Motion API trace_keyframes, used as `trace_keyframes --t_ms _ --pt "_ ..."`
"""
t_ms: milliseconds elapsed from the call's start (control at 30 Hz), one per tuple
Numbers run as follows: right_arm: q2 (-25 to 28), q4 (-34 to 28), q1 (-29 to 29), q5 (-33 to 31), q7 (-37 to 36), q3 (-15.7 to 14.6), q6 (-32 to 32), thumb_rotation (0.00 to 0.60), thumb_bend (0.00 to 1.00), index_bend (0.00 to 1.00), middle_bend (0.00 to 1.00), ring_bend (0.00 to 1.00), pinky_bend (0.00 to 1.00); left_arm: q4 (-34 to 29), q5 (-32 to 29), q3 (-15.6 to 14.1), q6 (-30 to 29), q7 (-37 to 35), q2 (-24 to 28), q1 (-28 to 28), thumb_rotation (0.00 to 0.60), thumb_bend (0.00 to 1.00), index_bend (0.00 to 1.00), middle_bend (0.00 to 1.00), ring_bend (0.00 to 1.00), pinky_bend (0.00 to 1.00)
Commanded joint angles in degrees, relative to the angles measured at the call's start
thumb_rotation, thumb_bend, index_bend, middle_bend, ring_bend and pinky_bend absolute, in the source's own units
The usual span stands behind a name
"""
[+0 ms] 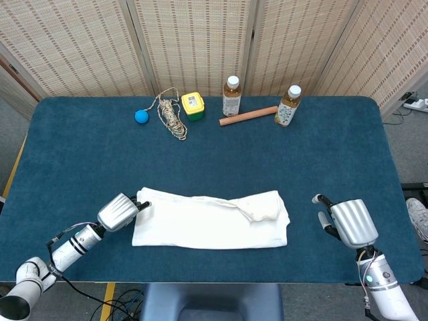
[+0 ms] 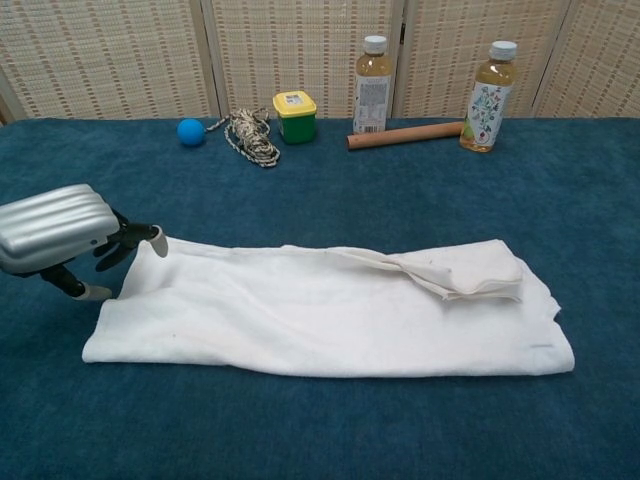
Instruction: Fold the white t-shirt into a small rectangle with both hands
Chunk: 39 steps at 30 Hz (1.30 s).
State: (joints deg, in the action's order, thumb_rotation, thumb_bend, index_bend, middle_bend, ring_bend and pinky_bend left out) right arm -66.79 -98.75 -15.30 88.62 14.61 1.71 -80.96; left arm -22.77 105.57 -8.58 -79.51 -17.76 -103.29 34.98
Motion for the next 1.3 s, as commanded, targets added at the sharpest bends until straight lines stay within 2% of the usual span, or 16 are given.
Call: trace_keyframes --t_ms 33,733,1033,1300 --pt "-0.05 0.06 0.14 0.11 -0.17 0.03 0.02 0.6 0.49 0.38 0.92 0.94 1.0 0.43 -0.25 -0.3 0.37 -0.11 -0.37 0.03 0.6 0.15 0.35 0.74 0.67 0.92" --pt "-0.09 1.08 1.48 0.63 -1.73 0.66 -0.36 0.6 0.48 0.38 0.92 0.94 1.0 1.34 -1.69 -1.26 2.31 -0.94 -3.24 1.68 0.6 0.15 0.35 0.75 0.67 0.92" --pt "-0.37 1.37 1.57 1.06 -2.23 0.94 -0.24 0.6 0.49 0.38 0.93 0.94 1.0 0.92 -2.07 -1.92 2.73 -2.89 -3.07 1.51 0.6 0.16 0.54 0.76 0.68 0.92" --pt "-0.46 1.54 1.68 1.16 -2.53 1.14 -0.1 0.6 0.49 0.38 0.93 0.94 1.0 -0.14 -2.52 -1.88 2.67 -4.33 -2.91 1.88 0.6 0.28 0.56 0.76 0.68 0.92"
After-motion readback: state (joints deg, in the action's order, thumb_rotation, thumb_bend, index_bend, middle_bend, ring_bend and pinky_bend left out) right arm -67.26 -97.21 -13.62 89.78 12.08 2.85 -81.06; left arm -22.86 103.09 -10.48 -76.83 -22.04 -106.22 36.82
